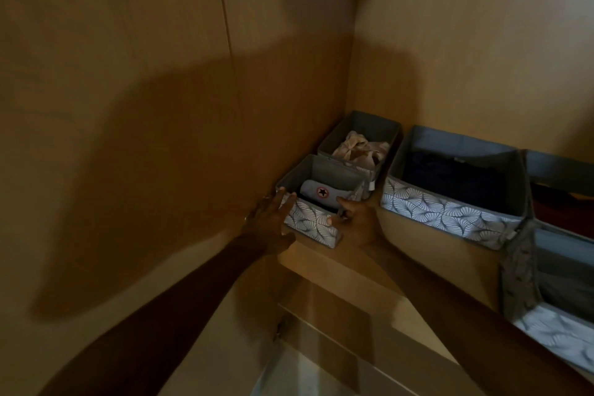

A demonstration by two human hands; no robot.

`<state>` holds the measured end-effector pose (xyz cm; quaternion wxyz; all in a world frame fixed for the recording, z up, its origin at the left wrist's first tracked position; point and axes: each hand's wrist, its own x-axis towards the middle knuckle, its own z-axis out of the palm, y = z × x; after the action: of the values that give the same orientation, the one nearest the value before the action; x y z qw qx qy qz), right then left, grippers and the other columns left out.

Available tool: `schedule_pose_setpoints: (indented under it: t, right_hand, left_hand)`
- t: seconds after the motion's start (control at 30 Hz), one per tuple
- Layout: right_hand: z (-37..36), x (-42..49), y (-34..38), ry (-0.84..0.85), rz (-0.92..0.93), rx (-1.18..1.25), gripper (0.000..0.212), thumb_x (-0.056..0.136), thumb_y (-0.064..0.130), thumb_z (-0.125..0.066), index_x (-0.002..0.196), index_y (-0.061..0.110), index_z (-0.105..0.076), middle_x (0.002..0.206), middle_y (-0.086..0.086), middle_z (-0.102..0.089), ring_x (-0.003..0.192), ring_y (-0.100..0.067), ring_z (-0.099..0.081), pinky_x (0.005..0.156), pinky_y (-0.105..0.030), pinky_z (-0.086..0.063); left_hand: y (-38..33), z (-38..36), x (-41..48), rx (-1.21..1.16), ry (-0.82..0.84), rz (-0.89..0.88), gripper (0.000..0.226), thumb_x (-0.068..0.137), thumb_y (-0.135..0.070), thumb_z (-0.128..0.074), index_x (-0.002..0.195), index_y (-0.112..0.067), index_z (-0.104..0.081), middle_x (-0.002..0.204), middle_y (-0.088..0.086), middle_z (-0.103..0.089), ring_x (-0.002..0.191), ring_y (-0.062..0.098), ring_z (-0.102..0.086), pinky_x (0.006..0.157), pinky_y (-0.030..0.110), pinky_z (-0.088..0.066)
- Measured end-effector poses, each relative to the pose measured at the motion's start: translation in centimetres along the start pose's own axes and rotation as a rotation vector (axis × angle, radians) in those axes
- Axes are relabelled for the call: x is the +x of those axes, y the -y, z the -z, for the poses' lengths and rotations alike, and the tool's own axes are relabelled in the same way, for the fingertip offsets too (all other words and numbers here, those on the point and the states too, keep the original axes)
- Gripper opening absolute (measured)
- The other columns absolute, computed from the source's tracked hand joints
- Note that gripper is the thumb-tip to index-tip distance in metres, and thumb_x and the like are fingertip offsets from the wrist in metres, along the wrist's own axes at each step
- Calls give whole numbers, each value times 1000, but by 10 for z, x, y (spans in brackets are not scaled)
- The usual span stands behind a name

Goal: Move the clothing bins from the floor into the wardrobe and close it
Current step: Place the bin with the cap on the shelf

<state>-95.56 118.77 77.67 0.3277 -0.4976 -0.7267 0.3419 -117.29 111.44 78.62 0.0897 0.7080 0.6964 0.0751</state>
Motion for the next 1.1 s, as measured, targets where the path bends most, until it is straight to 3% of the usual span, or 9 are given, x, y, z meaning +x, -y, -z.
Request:
schedule_pose_setpoints:
  t: [0.2, 0.3, 0.47, 0.57, 0.67, 0.77, 0.87, 0.93, 1.1]
  right_hand:
    - [-2, 3, -4, 19, -15, 10, 73, 75, 26, -80, 136, 3, -48, 117, -12, -67, 109, -18, -61, 97, -40, -51]
    - [0, -4, -5, 22, -17, 9, 70, 77, 23, -78, 137, 4, -47, 108, -5, -66, 103, -13, -59, 94, -33, -51]
    - [4, -33, 0, 16, -25, 134, 59, 82, 14, -73, 136, 8, -51, 104, -4, -70, 99, -12, -65, 92, -31, -53]
    - [4, -65, 12, -55, -32, 149, 27, 84, 15, -70, 111, 10, -70, 100, 0, -74, 95, -9, -68, 82, -24, -55]
    - [1, -103, 19, -117, -96, 151, 17, 85, 16, -69, 101, 14, -74, 95, 6, -72, 87, 3, -63, 73, -12, -49]
    - [-7, -143, 16, -135, -156, 199, 12, 84, 13, -70, 94, 18, -74, 87, 9, -70, 80, 1, -64, 74, -17, -50]
    - [-14, -189, 7, -157, -234, 250, 21, 82, 7, -70, 85, 28, -73, 81, 16, -71, 74, 1, -65, 74, -17, -50]
    - [-16, -224, 0, -167, -267, 233, 27, 81, 3, -70, 79, 30, -72, 75, 18, -71, 72, 3, -65, 71, -14, -51]
    - [-11, -297, -16, -150, -345, 228, 12, 81, 7, -72, 86, 17, -76, 87, -1, -75, 80, -10, -69, 75, -20, -53]
  left_hand:
    - [-6, 8, 3, -109, 41, 51, 95, 84, -43, -65, 155, -36, -1, 164, -7, 10, 150, 28, 3, 118, 57, -14]
    - [-5, 2, -1, -165, -10, 34, 92, 84, -43, -65, 155, -31, -9, 165, -3, 2, 151, 26, -1, 117, 57, -17]
    - [-11, -10, -24, -620, -135, 96, 60, 89, -26, -67, 145, -21, -44, 150, 1, -42, 136, 21, -42, 111, 44, -40]
    - [-19, -21, -53, -875, -162, 187, 41, 91, -18, -66, 131, -16, -57, 132, 0, -58, 121, 20, -56, 100, 42, -50]
    - [-29, -33, -90, -1028, -216, 233, 26, 92, -4, -62, 118, -7, -63, 114, 3, -66, 106, 16, -63, 86, 17, -51]
    - [-41, -43, -127, -1143, -242, 275, 20, 90, -2, -62, 109, -7, -67, 99, -8, -67, 94, 4, -63, 74, 4, -46]
    - [-52, -64, -164, -1231, -225, 320, 15, 90, -5, -63, 101, -12, -69, 96, -8, -69, 84, -3, -63, 73, 6, -47]
    - [-60, -81, -188, -1279, -181, 348, 13, 90, -2, -63, 97, -11, -69, 91, 0, -70, 77, 4, -63, 71, 13, -49]
    - [-85, -104, -238, -1317, -99, 383, 15, 88, 5, -62, 102, 4, -68, 98, 11, -70, 88, 17, -64, 75, 19, -51]
